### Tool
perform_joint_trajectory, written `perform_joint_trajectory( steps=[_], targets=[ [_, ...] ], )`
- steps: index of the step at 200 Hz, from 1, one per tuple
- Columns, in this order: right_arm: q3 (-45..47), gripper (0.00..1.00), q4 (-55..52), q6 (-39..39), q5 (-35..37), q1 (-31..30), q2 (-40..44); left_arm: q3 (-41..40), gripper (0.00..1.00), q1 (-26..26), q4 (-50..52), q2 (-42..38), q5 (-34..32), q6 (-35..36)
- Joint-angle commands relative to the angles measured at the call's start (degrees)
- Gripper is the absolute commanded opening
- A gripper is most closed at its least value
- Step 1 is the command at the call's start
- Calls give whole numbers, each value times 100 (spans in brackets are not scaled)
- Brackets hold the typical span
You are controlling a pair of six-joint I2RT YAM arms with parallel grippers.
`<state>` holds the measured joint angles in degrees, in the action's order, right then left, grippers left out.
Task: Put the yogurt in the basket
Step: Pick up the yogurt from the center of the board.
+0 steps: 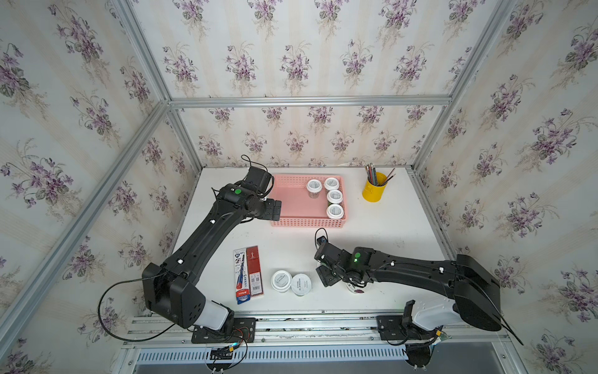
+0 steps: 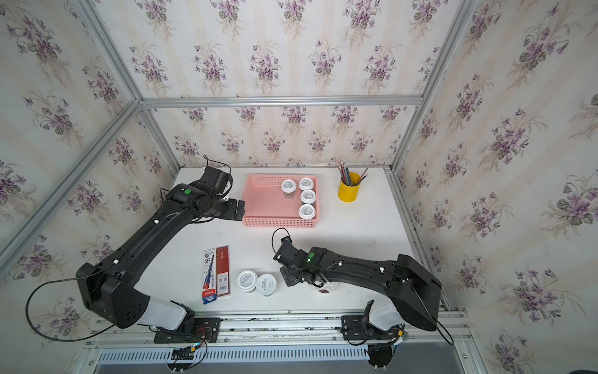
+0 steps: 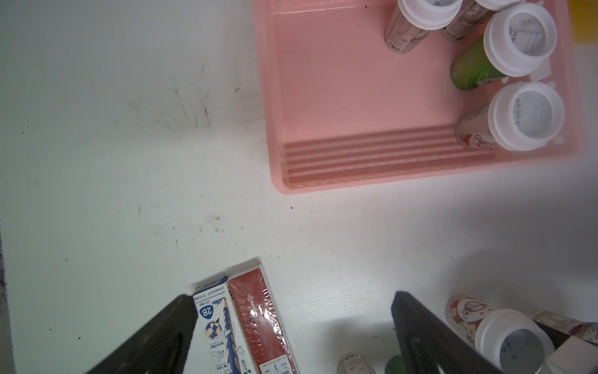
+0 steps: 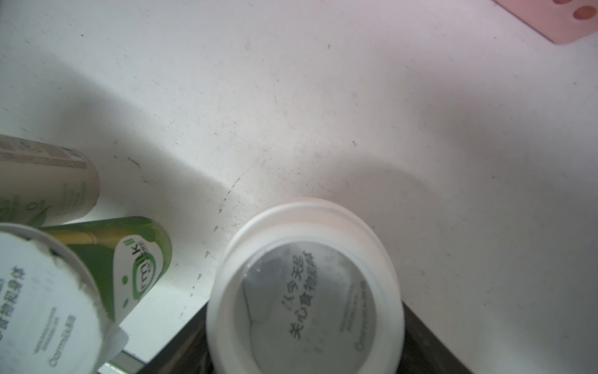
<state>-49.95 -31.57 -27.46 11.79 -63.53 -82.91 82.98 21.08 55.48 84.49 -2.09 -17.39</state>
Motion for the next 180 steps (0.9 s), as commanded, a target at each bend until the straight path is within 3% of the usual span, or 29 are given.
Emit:
perform_joint_trajectory(
  steps=[1, 180],
  targets=[
    [1, 76, -60, -87, 165, -2, 33, -241, 99, -253, 64, -183, -4, -81],
    [-479, 73, -70, 95, 275, 53, -275, -553, 99, -517, -72, -297, 362, -104]
  ],
)
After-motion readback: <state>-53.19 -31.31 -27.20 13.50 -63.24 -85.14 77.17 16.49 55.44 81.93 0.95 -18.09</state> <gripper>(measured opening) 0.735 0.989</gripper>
